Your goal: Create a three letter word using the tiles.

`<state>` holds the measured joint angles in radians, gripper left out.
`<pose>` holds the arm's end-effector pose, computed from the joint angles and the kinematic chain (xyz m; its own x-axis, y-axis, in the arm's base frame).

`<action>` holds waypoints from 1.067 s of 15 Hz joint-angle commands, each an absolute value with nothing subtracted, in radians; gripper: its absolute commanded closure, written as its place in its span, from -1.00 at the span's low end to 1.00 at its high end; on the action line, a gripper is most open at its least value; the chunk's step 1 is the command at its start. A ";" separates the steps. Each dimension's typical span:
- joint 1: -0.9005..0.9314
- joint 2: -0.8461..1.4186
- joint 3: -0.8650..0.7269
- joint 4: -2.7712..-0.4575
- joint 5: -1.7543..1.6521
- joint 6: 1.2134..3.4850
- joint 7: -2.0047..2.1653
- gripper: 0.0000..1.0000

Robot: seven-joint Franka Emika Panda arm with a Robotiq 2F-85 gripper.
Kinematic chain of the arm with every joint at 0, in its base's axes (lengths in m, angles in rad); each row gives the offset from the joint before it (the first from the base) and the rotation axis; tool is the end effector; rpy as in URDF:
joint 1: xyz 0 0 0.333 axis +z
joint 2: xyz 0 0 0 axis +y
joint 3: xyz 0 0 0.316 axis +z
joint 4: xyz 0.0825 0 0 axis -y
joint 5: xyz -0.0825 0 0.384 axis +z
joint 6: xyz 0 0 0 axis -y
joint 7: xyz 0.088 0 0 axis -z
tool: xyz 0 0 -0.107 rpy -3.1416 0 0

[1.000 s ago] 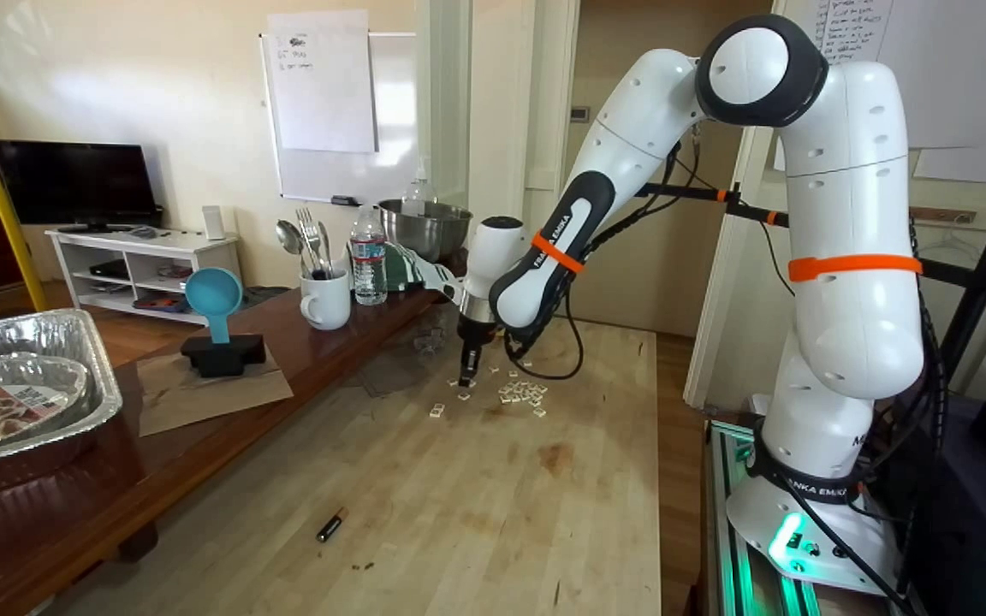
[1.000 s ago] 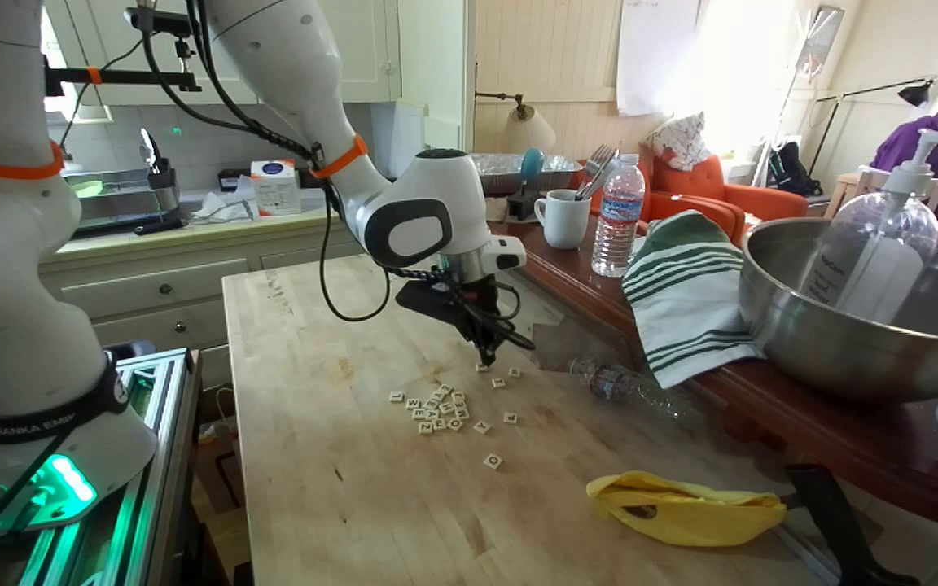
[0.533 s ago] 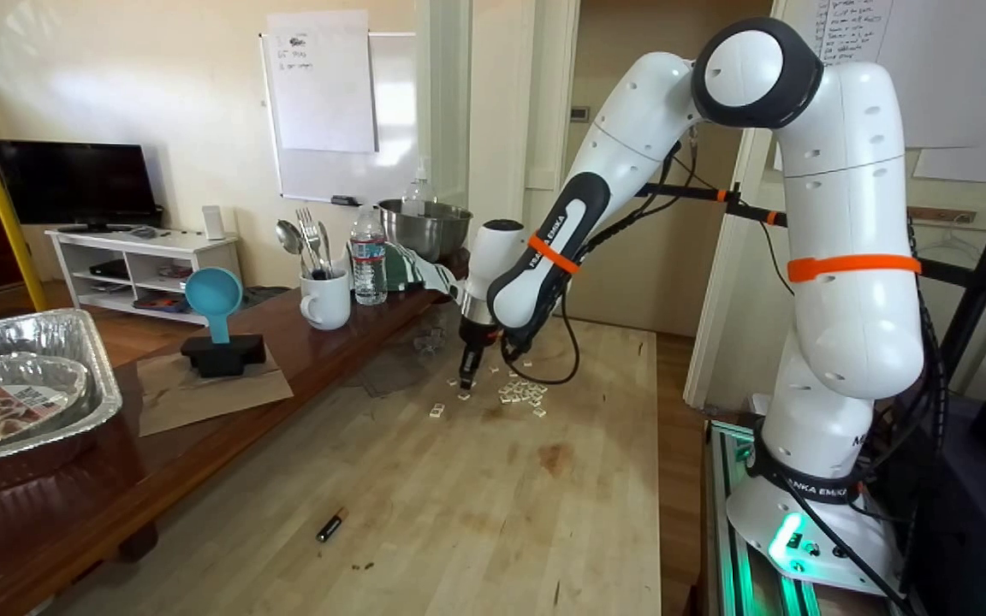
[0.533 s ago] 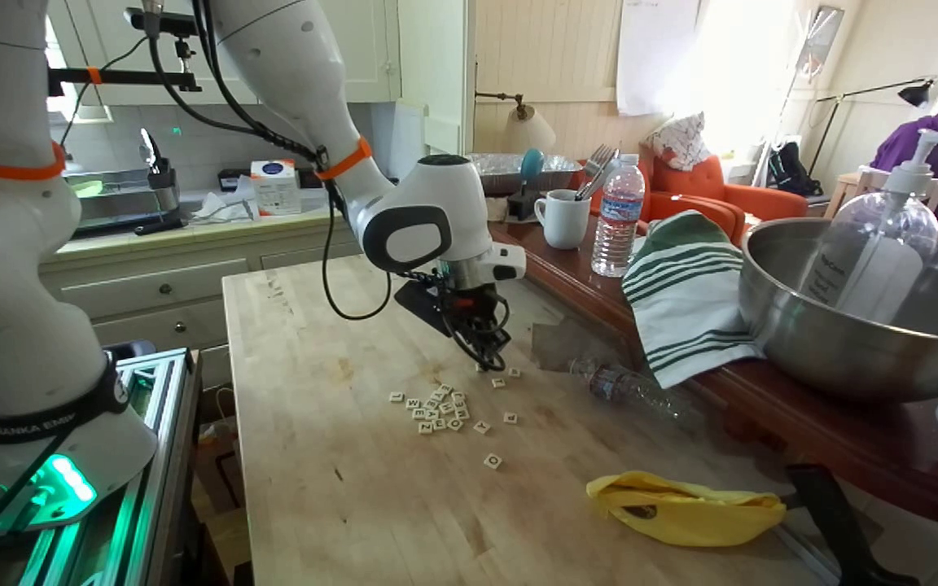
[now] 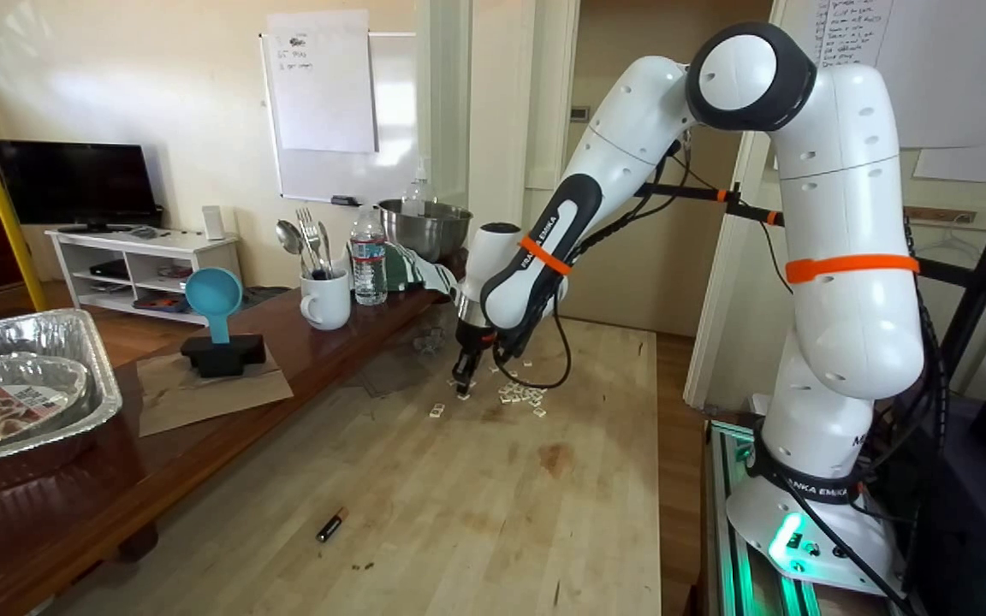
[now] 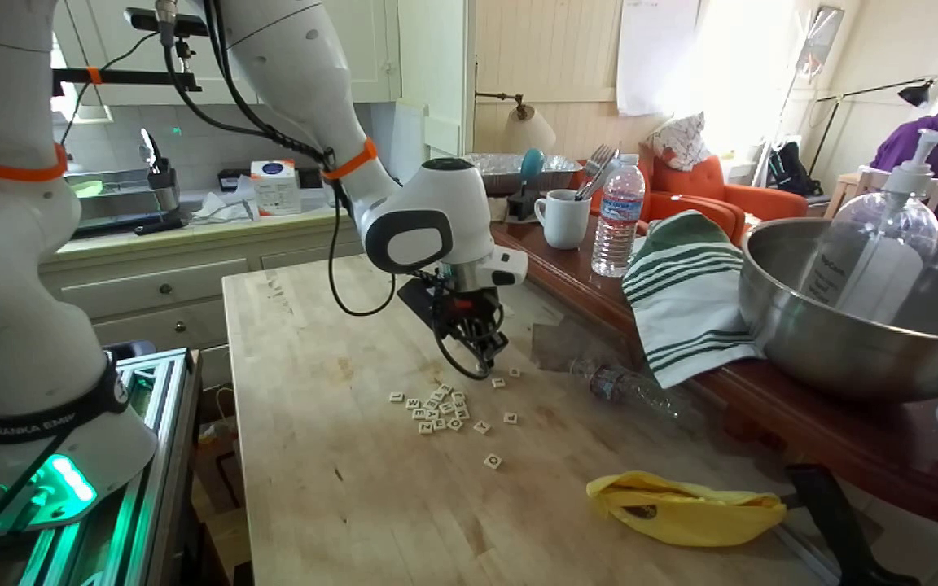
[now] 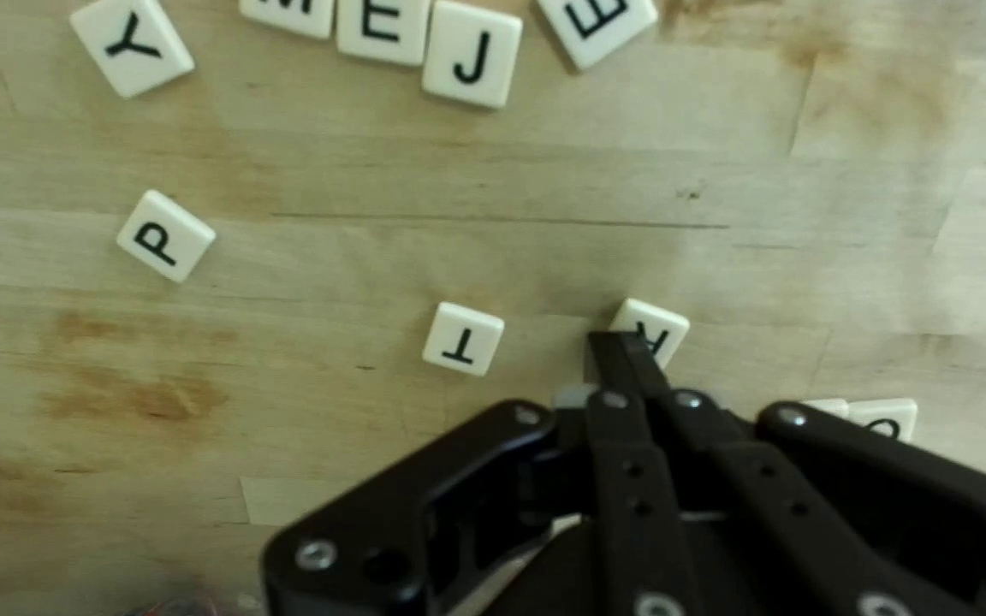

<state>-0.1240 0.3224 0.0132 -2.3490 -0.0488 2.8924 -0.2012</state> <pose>0.5322 -0.0562 0.2165 0.9677 0.1383 0.2109 0.1281 -0.9899 0.0613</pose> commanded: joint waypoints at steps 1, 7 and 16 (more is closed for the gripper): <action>-0.113 0.361 0.011 -2.322 -0.034 2.903 -0.177 1.00; -0.100 0.378 0.024 -2.304 -0.052 2.915 -0.201 1.00; -0.059 0.399 0.008 -2.297 -0.145 2.970 -0.245 1.00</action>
<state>-0.0742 0.3570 0.0240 -2.3069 -0.1065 2.9206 -0.2319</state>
